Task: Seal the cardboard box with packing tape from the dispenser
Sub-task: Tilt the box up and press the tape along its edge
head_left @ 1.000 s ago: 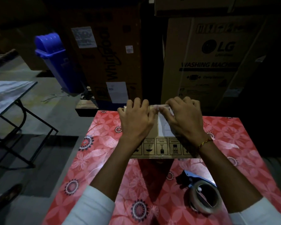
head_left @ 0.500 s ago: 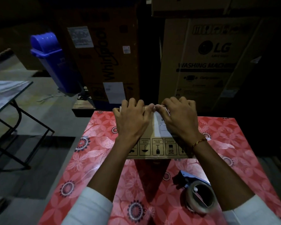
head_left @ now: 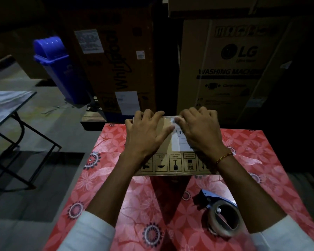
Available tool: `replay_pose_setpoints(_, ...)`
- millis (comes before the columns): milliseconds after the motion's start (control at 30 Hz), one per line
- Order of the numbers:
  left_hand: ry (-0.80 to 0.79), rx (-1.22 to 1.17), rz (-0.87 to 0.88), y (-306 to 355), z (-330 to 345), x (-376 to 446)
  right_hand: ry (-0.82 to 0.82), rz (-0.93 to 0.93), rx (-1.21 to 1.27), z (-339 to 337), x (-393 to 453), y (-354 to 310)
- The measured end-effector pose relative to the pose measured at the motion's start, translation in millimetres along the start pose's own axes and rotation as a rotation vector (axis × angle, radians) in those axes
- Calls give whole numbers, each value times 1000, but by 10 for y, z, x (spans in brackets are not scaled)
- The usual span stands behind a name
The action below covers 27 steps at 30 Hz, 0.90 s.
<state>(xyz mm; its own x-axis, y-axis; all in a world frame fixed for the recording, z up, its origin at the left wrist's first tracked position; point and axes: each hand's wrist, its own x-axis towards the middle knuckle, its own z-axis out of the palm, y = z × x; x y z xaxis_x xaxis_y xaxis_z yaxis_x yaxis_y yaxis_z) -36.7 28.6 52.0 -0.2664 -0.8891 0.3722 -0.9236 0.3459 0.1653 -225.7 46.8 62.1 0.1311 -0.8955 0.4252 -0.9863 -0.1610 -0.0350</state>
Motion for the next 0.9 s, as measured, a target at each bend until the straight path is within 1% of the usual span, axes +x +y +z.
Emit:
replay_pose_setpoints(100,-138,-42,48,-82,-85,36,-110,-70,47,-23,27,129)
replay_pose_setpoints(167,-244,-54,61,-109,-150,96,-163,-119,37,-44,38,190)
replay_pose_setpoints(233,-314,-55,76,-140,-190,143,-194,-133,43,-63,51,215)
replay_pose_setpoints(300,-339,-75,76,-158,-193,155,-174,-96,76,-64,47,177)
replay_pose_setpoints(367,-275,-106,37,-127,-153,122,-89,-39,93,-37,25,100)
replay_pose_setpoints(433,-141,-119,-19,-57,-92,71,-27,-17,74,-19,7,54)
replay_pose_setpoints(500,-43,-71,-42,-8,-47,33,-63,-42,84,-32,-6,82)
replay_pose_setpoints(567,-15,-53,-32,-11,-17,24,-128,-78,120,-66,-26,147)
replay_pose_setpoints(600,-6,-87,-30,-28,-13,20,-144,-76,140,-76,-40,173)
replay_pose_setpoints(633,13,-167,-44,-53,-20,17,-144,-50,165,-82,-61,186)
replay_pose_setpoints(700,89,-430,-126,-116,-37,-1,-141,102,290,-93,-112,191)
replay_pose_setpoints(800,189,-766,-347,-206,12,-74,-131,402,685,-120,-203,209)
replay_pose_setpoints(833,179,-863,-458,-208,21,-105,-114,468,780,-124,-240,211)
replay_pose_setpoints(900,91,-1074,-673,-213,48,-166,-79,542,891,-106,-304,222)
